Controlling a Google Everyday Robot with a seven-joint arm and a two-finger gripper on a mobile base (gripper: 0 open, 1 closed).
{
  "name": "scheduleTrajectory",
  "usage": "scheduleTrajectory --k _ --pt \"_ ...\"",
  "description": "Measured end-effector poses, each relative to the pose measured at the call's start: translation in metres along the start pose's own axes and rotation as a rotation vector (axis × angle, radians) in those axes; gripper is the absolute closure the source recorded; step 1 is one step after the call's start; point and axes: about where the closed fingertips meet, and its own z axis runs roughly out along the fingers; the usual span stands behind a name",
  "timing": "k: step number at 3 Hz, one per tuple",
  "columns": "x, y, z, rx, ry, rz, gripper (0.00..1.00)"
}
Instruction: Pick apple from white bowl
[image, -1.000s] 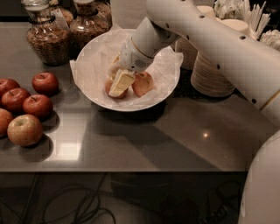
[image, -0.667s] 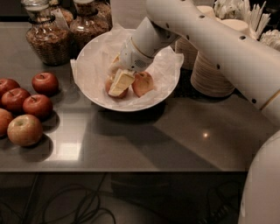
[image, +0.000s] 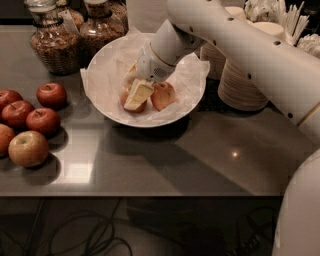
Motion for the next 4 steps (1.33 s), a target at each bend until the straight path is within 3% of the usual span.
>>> scheduleTrajectory --k 1,2,4 --pt "-0.001 0.001 0.001 -0.005 -0.020 -0.001 1.00" --pt "-0.015 -0.002 -0.022 0.035 -0.067 -0.027 1.00" --pt "-0.059 -0.003 -0.108 0.173 -0.114 -0.141 1.00"
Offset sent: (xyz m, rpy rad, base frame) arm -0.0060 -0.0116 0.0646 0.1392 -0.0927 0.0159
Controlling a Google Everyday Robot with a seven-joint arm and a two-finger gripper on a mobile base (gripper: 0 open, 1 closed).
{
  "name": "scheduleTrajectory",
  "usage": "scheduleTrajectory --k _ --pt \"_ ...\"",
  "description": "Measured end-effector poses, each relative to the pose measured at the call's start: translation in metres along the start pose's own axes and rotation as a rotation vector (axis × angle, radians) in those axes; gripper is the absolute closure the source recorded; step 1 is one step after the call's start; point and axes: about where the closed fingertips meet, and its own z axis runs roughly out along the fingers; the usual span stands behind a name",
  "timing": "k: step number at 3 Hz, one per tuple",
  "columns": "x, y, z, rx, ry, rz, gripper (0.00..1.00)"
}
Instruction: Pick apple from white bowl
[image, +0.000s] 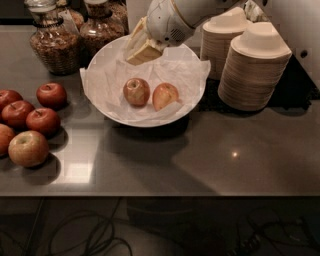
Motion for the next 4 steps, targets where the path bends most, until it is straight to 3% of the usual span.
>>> scheduleTrajectory --k 1,3,4 --pt "0.000 0.000 0.000 0.000 0.000 0.000 1.00" --pt "0.005 0.002 0.006 -0.011 0.011 0.008 0.58" --pt "0.027 0.006 0.017 -0.026 0.054 0.047 0.34"
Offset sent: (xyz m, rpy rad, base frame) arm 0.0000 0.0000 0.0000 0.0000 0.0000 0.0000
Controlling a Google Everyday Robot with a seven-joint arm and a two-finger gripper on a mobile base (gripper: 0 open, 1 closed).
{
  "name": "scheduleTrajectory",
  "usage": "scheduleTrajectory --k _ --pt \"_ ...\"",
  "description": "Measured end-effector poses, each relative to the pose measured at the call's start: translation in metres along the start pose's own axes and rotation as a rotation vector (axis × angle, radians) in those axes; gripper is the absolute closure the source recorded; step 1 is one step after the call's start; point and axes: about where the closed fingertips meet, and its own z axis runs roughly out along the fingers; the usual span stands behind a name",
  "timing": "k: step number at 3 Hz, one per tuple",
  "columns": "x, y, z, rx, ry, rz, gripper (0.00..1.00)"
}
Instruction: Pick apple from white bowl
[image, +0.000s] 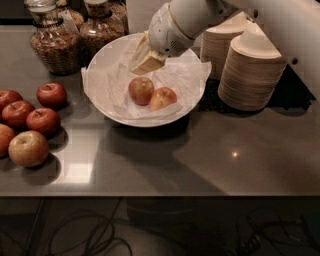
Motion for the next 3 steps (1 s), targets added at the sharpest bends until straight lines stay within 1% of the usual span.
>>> scheduleTrajectory --k 1,2,3 --pt "0.023 -0.006 0.006 0.025 0.000 0.072 0.11" --pt "0.041 -0.010 0.010 0.076 -0.042 0.213 0.00" --pt "0.047 -0.009 0.017 0.100 -0.077 0.342 0.00"
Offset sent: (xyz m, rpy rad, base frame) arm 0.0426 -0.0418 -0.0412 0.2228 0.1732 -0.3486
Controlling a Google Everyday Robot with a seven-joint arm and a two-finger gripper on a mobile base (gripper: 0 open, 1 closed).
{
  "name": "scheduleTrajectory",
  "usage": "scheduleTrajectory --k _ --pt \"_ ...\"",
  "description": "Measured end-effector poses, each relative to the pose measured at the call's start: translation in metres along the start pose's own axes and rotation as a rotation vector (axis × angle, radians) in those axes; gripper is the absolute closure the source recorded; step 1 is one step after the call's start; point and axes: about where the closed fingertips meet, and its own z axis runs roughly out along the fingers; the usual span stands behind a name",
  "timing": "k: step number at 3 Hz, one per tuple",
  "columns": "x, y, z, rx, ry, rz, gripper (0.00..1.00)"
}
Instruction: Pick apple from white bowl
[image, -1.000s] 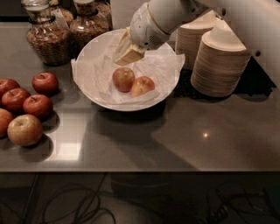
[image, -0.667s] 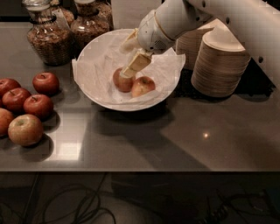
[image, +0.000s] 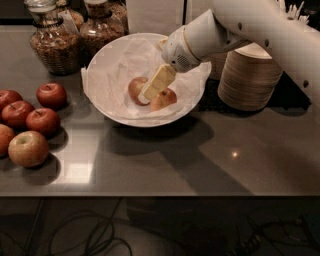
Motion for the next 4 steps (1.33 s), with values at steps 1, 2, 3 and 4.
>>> scheduleTrajectory --k 1,2,3,4 --pt "0.002 0.002 0.008 0.007 -0.009 0.083 0.00" --pt "0.001 0.005 0.015 0.004 -0.003 0.127 0.00" --pt "0.006 0.007 0.025 -0.008 0.031 0.140 0.00" --pt "0.019 0.010 0.039 -0.038 0.073 0.147 0.00"
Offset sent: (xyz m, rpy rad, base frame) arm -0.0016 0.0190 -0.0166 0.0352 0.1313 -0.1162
